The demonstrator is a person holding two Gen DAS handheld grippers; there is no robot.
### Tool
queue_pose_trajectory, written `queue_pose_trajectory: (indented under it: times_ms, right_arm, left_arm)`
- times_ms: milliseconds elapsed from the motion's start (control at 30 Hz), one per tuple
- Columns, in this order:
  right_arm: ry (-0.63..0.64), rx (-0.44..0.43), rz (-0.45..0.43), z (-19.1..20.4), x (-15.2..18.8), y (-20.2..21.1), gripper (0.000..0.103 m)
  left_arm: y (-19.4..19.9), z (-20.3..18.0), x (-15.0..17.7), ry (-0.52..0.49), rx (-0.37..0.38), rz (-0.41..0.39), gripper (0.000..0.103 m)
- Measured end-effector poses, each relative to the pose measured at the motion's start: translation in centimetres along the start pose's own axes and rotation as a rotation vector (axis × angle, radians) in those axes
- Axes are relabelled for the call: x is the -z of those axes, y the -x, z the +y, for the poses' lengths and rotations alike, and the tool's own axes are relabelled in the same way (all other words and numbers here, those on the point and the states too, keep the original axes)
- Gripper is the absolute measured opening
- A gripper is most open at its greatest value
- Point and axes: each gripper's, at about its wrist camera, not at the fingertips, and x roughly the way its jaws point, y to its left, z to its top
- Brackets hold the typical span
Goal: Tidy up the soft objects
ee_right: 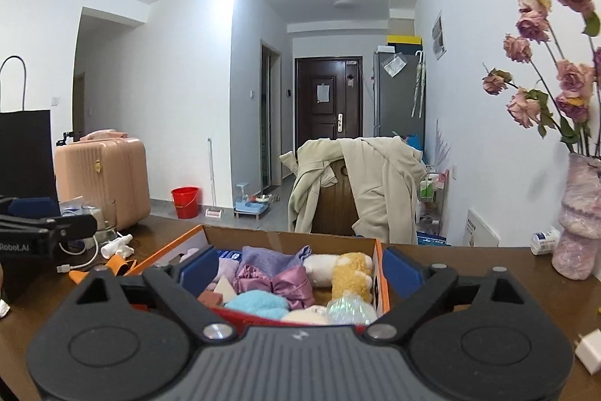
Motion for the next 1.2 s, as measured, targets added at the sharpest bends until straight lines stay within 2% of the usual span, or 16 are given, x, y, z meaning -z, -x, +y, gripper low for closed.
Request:
queue_pose_trajectory:
  times_ms: [233, 367, 533, 667, 767, 867, 1000, 1200]
  right_arm:
    - [-0.050, 0.012, -0.016, 1.0, 1.0, 4.3, 0.094]
    - [-0.062, 0.024, -0.017, 2.2, 2.7, 8.2, 0.095]
    - [-0.046, -0.021, -0.008, 4.3, 6.6, 13.4, 0.095]
    - [-0.061, -0.014, -0.032, 5.8, 10.5, 17.3, 0.095]
    - [-0.103, 0.008, -0.026, 6.7, 13.9, 20.2, 0.095]
    - [-0.079, 0.011, -0.003, 8.0, 16.8, 23.3, 0.095]
    - [-0.081, 0.029, -0.016, 8.4, 18.7, 26.1, 0.095]
    - [-0.118, 0.061, 0.000, 7.5, 18.8, 25.9, 0.096]
  left_arm:
    - [4.8, 0.0, 1.0, 0.041, -0.003, -0.031, 0.101]
    - [8.8, -0.1, 2.9, 0.064, -0.015, -0.027, 0.103]
    - [14.4, -1.2, 6.7, 0.077, -0.015, -0.008, 0.103]
    - [18.3, -2.4, 11.2, 0.113, -0.042, -0.012, 0.103]
    - [21.0, -3.4, 14.2, 0.081, -0.083, 0.017, 0.103]
    - [23.2, -4.2, 16.2, 0.032, -0.099, 0.018, 0.103]
    - [25.1, -4.4, 17.5, -0.057, -0.062, 0.007, 0.103]
    - [24.8, -3.6, 17.9, -0.005, -0.064, 0.026, 0.103]
